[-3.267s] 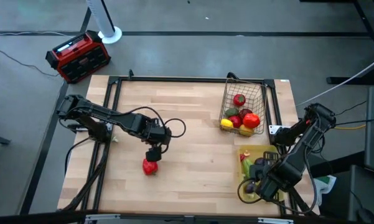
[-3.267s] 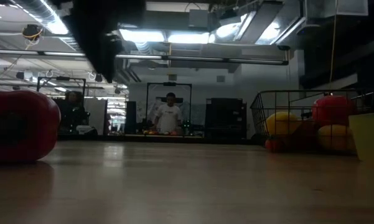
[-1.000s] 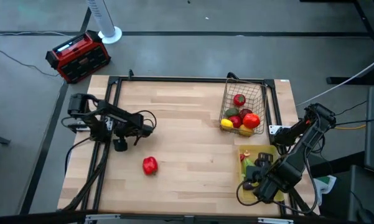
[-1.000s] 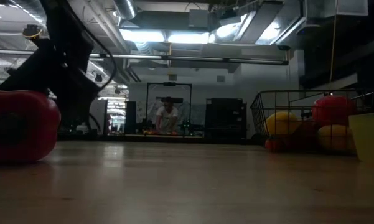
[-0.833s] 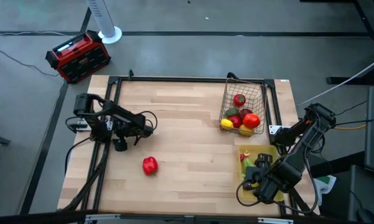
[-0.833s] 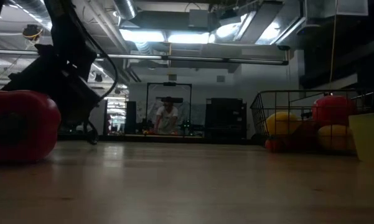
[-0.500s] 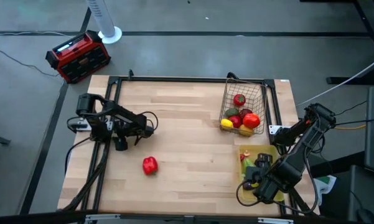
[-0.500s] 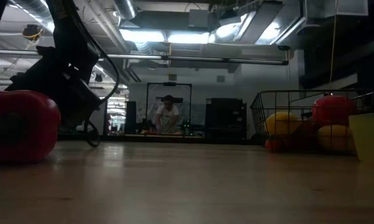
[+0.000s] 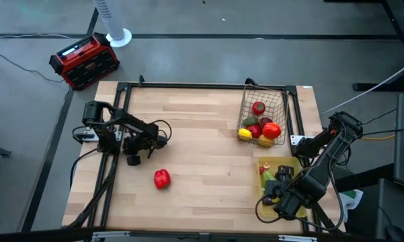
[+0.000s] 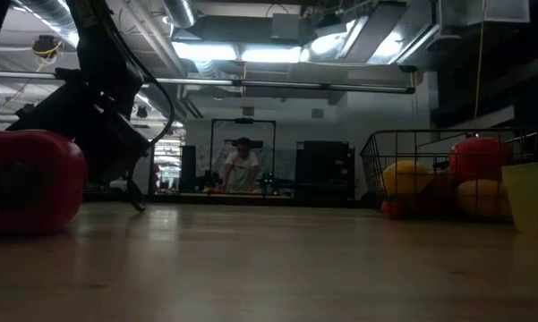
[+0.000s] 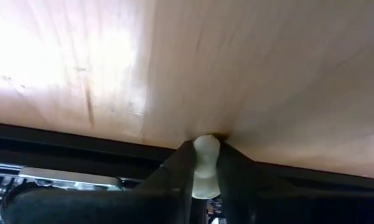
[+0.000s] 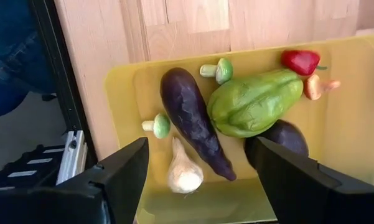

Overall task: Sort produce into baskets
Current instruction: Put the green mushroom into the yellow bin

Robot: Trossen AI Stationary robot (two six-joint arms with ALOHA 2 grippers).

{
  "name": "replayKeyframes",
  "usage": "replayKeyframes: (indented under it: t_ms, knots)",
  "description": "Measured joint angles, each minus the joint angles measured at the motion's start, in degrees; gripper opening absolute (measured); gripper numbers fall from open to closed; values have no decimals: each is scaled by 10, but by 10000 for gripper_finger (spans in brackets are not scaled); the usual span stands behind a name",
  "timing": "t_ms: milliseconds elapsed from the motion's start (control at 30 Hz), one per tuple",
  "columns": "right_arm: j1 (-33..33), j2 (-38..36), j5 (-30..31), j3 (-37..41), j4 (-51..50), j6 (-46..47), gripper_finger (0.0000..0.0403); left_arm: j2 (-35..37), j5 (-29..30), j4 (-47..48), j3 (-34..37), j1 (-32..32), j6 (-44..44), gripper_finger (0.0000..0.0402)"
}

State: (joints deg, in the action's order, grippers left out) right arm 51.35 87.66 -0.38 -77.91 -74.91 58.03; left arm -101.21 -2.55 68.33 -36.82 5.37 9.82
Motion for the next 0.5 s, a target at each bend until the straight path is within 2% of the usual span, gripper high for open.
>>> replayKeyframes:
  t_ms: [167,500]
  knots:
    - [0,0,36,0,0,-29,287,0,-1,2,-12,0,19,37]
    - [0,0,140,0,-1,-85,287,26,0,6,-115,0,17,44]
